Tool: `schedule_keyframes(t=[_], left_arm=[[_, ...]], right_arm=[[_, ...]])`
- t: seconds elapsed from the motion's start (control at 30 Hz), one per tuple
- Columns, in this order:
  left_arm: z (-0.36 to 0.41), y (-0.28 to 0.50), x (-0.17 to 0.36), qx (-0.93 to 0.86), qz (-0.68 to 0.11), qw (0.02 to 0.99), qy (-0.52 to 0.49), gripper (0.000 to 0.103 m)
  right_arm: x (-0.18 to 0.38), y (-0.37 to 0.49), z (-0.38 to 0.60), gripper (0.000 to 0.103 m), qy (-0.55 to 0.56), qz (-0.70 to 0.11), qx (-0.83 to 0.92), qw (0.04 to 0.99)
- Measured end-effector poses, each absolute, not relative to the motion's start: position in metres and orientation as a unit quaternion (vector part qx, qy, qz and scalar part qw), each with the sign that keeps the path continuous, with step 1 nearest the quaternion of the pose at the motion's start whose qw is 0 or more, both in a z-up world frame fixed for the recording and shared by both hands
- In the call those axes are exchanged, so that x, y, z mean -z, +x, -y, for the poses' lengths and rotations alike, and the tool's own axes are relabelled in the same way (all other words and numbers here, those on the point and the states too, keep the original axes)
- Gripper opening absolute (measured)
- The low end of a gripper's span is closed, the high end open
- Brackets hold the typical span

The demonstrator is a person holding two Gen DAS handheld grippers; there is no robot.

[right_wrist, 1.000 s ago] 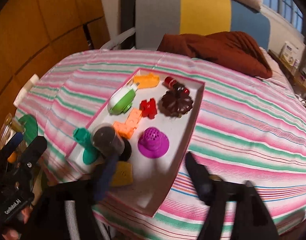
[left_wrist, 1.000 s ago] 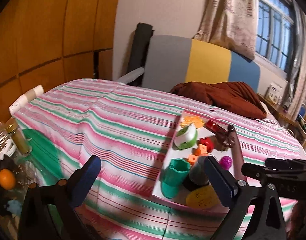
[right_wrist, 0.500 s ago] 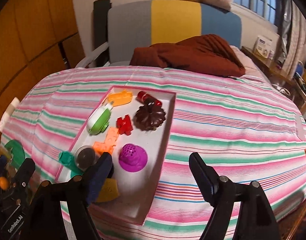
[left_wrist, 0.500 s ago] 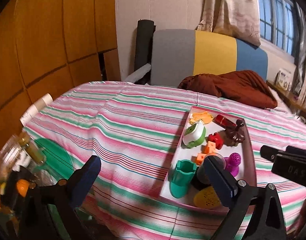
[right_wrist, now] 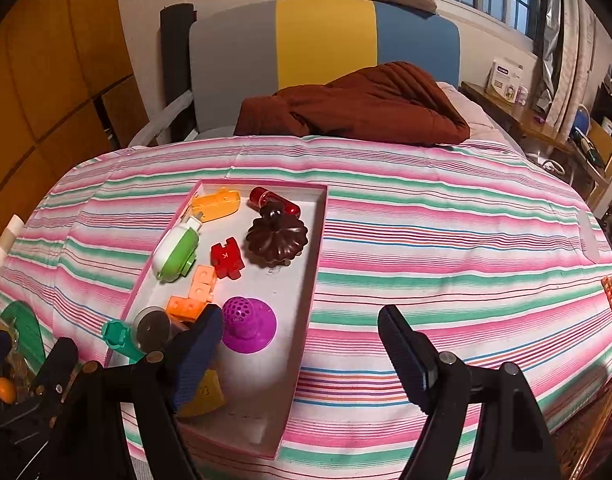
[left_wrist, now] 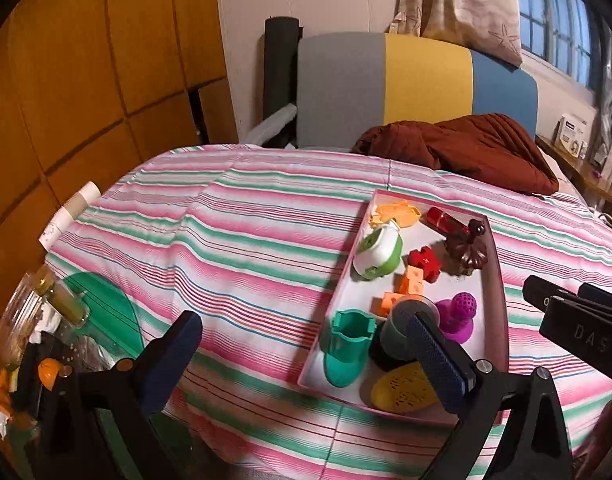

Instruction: Organize rigid objects

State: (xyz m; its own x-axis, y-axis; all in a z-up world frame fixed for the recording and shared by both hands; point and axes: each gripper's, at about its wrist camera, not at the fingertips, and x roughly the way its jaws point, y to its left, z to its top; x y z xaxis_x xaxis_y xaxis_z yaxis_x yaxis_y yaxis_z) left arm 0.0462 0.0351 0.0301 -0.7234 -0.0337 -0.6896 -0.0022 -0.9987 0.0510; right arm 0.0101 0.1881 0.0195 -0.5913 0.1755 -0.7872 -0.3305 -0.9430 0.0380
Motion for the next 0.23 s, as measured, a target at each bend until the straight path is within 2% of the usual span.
schedule_keyframes(t=[0.23], left_arm=[[-0.0420, 0.0473, -0.0284, 0.927, 0.032, 0.001, 0.374, 0.103]], right_arm=[[-0.0153, 0.0091, -0.1919, 0.081, -0.436, -0.098, -0.884, 0.141]])
